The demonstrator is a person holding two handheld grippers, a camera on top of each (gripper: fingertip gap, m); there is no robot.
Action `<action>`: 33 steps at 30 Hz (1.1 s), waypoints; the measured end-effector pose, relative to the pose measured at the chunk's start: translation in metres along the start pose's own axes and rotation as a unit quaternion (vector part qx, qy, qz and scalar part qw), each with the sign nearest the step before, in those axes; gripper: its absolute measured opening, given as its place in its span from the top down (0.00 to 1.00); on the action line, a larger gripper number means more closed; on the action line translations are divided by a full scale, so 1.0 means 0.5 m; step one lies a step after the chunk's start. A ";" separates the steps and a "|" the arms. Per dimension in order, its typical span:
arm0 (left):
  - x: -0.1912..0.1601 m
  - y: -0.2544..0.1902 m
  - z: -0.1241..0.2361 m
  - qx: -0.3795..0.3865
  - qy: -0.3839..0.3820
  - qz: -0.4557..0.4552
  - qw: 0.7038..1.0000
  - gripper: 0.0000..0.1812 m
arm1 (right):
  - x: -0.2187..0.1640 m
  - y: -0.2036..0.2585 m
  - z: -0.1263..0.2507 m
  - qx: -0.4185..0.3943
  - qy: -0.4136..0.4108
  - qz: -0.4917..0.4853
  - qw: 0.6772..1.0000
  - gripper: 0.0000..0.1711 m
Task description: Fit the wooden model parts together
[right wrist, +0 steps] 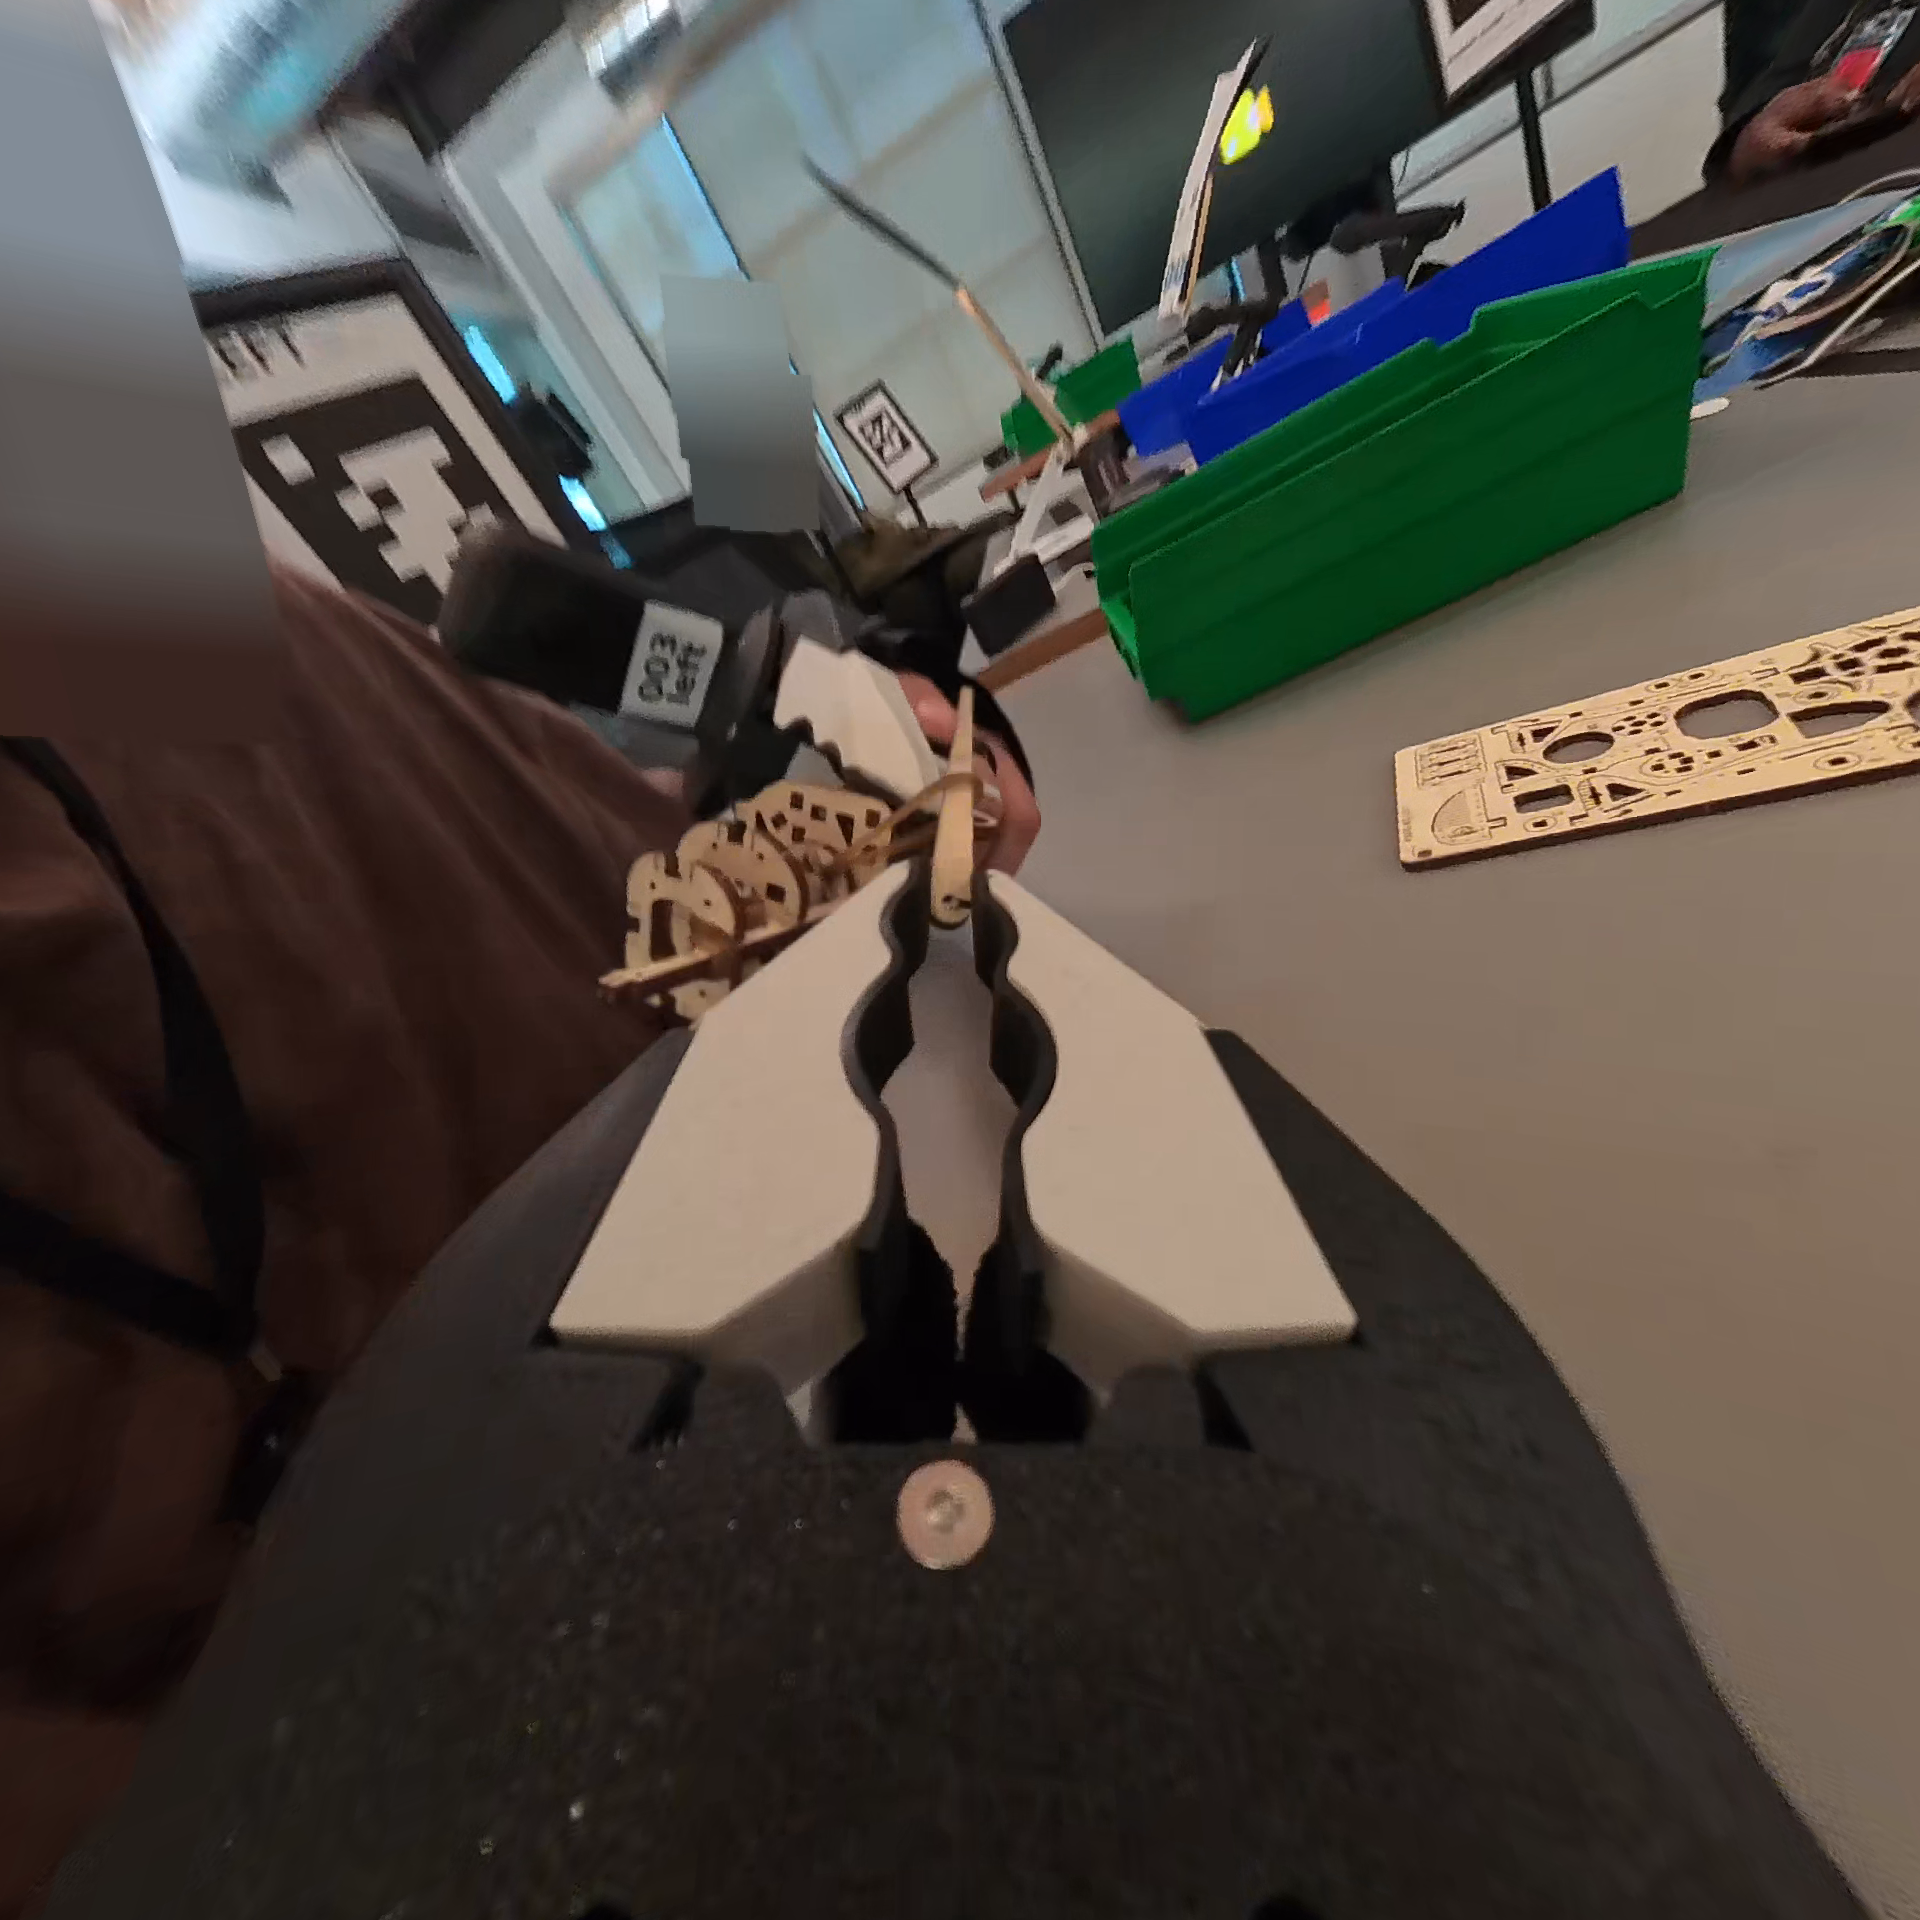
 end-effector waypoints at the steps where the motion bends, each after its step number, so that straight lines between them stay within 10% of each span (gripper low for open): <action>1: -0.003 -0.001 -0.002 0.005 0.003 0.001 1.000 0.71 | 0.002 -0.004 0.001 0.006 -0.015 -0.015 1.000 0.96; 11: -0.057 0.006 -0.022 -0.008 0.058 0.047 0.997 0.71 | 0.028 0.003 0.022 0.083 -0.080 -0.076 0.990 1.00; 22: -0.089 -0.028 -0.038 -0.030 0.098 -0.022 0.994 0.71 | -0.016 -0.056 0.064 -0.121 0.131 0.020 0.984 0.99; 33: -0.105 -0.011 0.010 -0.029 0.116 -0.017 0.993 0.71 | -0.111 -0.079 0.022 -0.109 0.203 0.050 0.972 0.83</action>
Point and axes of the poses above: each gripper's, where its closed fingertips meet, z back along the fingers, x out of its top, y = z × x across the jaws, the point moved 4 cm from there along z, back along the fingers, and after that the axes turned 10 degrees about y, right-handed, at the moved point
